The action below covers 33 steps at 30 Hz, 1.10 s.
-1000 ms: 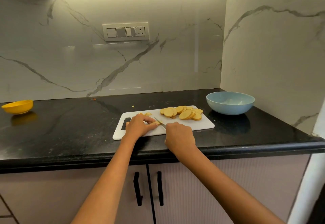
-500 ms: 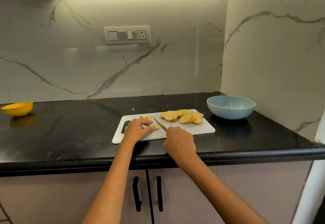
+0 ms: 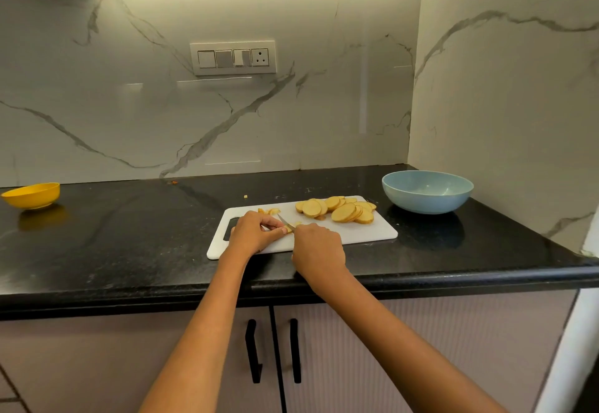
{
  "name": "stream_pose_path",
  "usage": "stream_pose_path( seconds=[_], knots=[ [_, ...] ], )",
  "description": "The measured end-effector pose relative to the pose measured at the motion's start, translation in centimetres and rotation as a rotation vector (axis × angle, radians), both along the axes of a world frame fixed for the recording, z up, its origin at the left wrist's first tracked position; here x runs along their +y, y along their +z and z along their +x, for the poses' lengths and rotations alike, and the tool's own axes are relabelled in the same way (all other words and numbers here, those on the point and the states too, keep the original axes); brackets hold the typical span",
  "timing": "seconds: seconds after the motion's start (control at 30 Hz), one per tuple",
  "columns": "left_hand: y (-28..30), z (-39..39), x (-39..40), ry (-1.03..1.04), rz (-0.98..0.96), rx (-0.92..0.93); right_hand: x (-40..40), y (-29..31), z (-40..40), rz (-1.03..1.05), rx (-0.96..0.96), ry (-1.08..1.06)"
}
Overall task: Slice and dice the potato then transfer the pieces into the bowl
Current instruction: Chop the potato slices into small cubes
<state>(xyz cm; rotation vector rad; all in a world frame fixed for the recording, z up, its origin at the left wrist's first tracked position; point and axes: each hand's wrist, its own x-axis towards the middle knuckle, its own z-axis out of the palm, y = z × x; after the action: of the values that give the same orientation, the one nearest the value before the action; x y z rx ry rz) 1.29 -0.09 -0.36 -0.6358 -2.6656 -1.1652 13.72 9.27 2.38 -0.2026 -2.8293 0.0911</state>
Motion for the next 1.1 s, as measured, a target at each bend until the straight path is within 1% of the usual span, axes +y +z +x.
stream_pose_path(
  seconds=[0.13, 0.27, 0.43, 0.6, 0.9, 1.1],
  knots=[
    [0.0, 0.2, 0.2, 0.003, -0.018, 0.019, 0.0, -0.1, 0.6, 0.027, -0.016, 0.029],
    [-0.2, 0.0, 0.0, 0.011, 0.003, 0.022, 0.3, -0.6, 1.6, 0.071, 0.006, 0.021],
    [-0.4, 0.1, 0.0, 0.027, -0.001, 0.038, 0.8, -0.1, 0.7, 0.017, -0.01, -0.016],
    [-0.5, -0.2, -0.3, 0.09, 0.162, 0.045, 1.1, -0.2, 1.2, -0.069, -0.022, -0.013],
    [-0.4, 0.3, -0.3, 0.071, 0.085, 0.026, 0.8, -0.1, 1.7, -0.077, -0.015, 0.014],
    [-0.1, 0.1, -0.2, 0.059, 0.048, 0.0, -0.1, -0.3, 0.5, 0.008, -0.019, 0.01]
  ],
)
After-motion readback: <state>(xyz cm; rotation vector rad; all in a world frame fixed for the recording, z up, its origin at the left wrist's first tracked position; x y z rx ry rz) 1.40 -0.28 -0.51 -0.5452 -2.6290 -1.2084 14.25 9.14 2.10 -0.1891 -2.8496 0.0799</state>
